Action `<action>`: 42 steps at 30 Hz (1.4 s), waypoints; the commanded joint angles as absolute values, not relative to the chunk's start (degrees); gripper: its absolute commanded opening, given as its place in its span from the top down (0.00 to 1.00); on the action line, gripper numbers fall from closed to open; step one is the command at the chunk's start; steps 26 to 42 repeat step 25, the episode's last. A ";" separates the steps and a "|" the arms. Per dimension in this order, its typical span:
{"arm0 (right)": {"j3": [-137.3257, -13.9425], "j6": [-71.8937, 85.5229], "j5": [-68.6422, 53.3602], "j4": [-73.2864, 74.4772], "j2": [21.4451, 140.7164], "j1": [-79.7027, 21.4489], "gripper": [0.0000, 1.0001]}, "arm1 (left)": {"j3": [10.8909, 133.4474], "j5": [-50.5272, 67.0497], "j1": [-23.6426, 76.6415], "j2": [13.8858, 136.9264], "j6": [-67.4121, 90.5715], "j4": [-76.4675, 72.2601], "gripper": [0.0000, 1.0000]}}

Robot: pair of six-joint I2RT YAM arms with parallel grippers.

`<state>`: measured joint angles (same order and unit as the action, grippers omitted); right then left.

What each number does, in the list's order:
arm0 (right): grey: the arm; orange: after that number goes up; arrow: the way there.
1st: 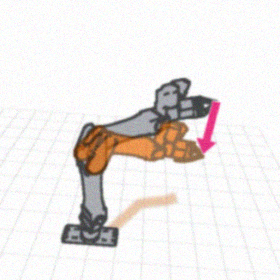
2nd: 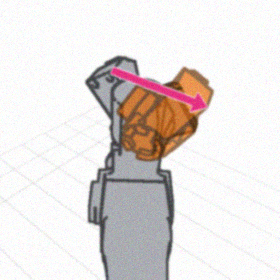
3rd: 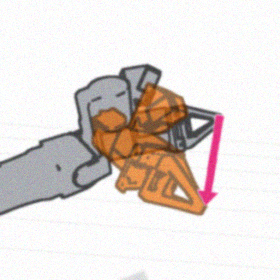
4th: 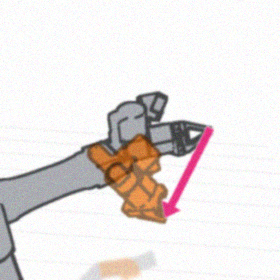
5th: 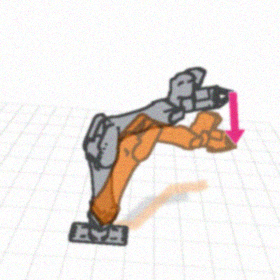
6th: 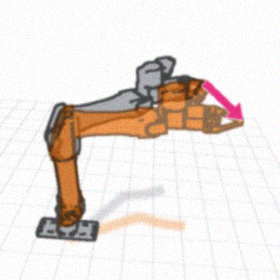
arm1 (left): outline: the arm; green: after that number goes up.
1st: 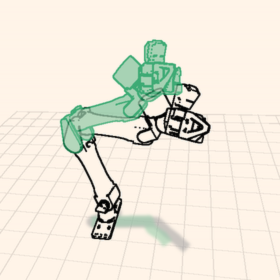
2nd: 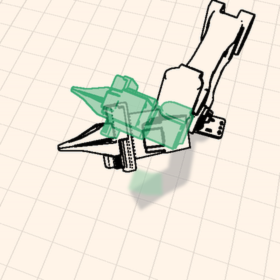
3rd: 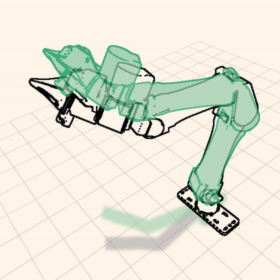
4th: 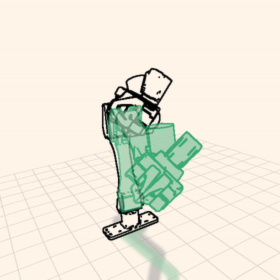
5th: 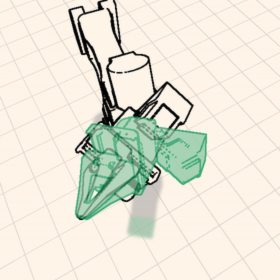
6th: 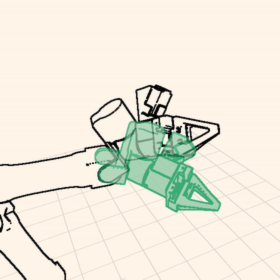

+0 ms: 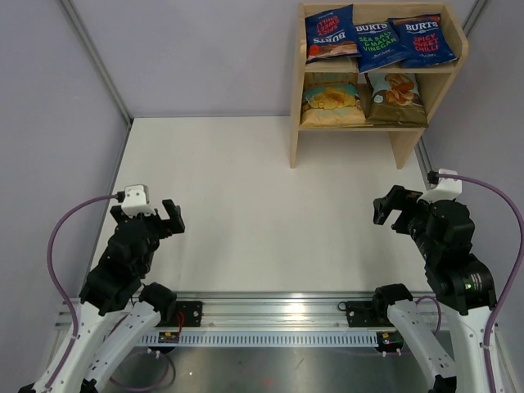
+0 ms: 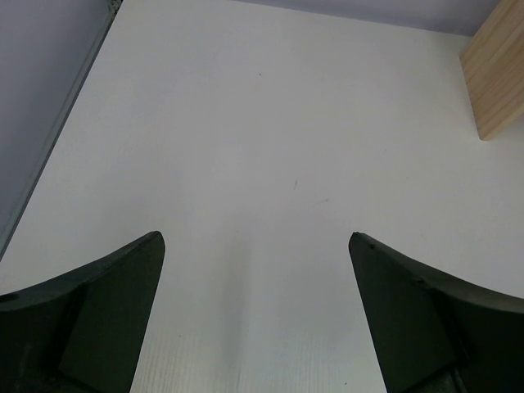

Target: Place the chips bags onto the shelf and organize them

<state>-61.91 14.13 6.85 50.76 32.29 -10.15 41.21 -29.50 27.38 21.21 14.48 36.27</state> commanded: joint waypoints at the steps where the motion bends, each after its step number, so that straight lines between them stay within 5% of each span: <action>1: -60.82 11.17 10.54 47.55 30.50 -10.11 0.01 | 40.43 -26.37 27.07 22.06 12.40 32.96 0.01; 42: -57.74 11.96 9.59 44.91 27.86 -10.11 0.01 | 40.43 -26.01 27.07 21.80 12.39 32.61 0.01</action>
